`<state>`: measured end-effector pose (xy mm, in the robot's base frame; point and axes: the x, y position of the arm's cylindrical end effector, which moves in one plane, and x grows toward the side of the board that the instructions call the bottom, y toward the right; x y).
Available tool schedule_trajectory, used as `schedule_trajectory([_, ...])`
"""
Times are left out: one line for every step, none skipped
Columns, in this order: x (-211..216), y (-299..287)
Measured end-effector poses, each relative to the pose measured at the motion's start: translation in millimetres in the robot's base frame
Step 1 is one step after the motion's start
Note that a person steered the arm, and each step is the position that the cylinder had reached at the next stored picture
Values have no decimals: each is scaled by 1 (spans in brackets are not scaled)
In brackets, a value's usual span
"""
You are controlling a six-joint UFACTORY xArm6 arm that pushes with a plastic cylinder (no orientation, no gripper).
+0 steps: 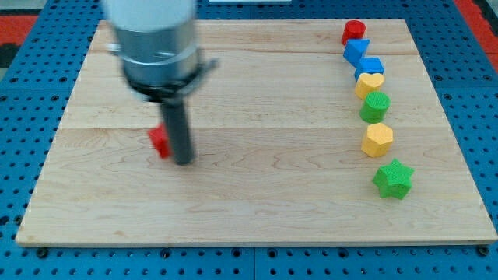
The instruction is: Push the red star into the green star
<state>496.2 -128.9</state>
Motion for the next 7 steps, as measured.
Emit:
schedule_trajectory([40, -33])
schedule_trajectory([-27, -55])
schedule_trajectory([-53, -40])
schedule_trajectory([-48, 26])
schedule_trajectory([-78, -18])
schedule_trajectory([-59, 77])
schedule_trajectory([-47, 162])
